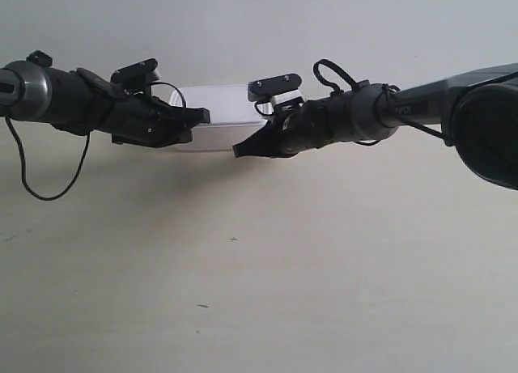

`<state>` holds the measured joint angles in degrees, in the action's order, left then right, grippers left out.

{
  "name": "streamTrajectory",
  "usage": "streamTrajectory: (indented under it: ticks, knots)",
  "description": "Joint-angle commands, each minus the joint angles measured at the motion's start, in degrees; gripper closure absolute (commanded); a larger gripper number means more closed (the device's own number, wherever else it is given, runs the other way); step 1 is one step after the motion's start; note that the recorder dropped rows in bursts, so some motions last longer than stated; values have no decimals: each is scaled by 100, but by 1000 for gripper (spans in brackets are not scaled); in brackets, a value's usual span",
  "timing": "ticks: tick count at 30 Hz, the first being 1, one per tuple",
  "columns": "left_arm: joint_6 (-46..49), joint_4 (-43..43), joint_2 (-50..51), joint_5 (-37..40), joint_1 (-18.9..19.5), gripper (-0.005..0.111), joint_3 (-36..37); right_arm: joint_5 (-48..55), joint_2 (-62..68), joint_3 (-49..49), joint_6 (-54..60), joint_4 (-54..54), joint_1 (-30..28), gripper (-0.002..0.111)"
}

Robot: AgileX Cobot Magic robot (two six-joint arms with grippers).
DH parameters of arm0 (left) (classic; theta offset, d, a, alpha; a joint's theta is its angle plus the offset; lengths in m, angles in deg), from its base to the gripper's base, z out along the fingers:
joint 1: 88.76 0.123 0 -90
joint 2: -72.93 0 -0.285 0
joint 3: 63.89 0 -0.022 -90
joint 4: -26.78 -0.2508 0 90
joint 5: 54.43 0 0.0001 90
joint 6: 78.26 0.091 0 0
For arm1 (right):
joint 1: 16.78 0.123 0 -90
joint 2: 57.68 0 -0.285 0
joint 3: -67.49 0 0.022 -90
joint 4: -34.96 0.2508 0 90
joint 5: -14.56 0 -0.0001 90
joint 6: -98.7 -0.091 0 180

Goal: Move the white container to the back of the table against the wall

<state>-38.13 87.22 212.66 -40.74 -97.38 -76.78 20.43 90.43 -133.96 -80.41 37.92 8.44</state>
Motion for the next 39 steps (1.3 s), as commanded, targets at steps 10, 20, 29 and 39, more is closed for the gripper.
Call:
streamTrajectory:
  ticks: [10,20,29,39]
  knots:
    - [25,-145,69,-78,12,107,-246,212,277,-938,61,171,-203,108]
    - [25,-169,213,-190,33,107,-521,251,358,-1040,61,226,-203,108]
    - [25,-212,301,-115,66,107,-792,69,358,-1040,218,317,-203,108]
    - [0,-288,470,-33,66,107,-935,-165,393,-1040,218,317,-203,108]
